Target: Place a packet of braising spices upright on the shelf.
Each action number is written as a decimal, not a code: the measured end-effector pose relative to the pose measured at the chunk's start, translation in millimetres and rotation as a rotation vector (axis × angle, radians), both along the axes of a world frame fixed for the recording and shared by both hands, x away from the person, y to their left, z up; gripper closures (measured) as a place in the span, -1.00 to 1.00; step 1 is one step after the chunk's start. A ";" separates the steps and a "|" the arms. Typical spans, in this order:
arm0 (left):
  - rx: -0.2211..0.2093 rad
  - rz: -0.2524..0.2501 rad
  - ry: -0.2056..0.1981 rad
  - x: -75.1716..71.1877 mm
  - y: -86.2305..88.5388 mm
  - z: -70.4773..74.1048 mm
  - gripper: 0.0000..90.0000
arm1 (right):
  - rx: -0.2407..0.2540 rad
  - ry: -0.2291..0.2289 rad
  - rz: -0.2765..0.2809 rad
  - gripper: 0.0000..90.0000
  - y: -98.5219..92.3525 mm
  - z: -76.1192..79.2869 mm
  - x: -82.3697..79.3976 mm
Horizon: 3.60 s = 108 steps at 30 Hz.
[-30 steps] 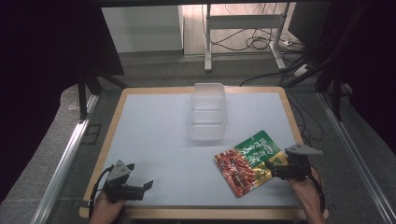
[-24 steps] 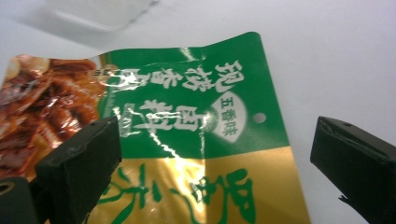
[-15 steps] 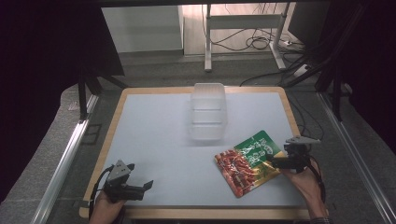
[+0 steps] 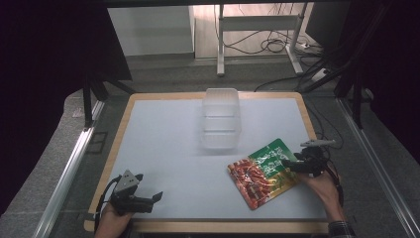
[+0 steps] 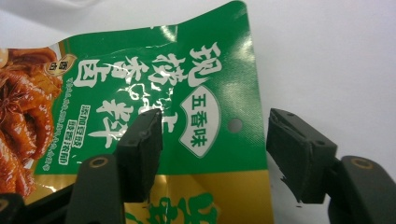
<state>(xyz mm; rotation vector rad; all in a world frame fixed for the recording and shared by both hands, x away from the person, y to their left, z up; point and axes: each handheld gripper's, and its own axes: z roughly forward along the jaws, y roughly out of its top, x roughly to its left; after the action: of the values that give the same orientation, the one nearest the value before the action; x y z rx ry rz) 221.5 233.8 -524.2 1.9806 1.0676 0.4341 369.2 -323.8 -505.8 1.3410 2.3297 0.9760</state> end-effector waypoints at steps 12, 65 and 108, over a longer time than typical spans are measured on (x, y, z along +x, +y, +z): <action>0.007 -0.001 0.001 0.0 -0.7 0.0 -0.92 | -0.025 -0.029 0.087 0.19 20.2 13.8 -6.2; -0.002 0.017 -0.003 -0.4 0.0 -0.1 -0.92 | 0.050 -0.118 0.152 0.98 42.2 89.6 -28.6; -0.005 0.015 -0.006 -0.2 0.9 0.0 -0.92 | 0.094 -0.203 0.427 0.99 131.8 204.0 -9.7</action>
<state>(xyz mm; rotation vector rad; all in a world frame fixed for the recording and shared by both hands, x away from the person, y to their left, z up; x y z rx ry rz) 221.3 234.6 -524.2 1.9672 1.0792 0.4441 359.5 -192.0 -301.8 0.7369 2.4823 1.2884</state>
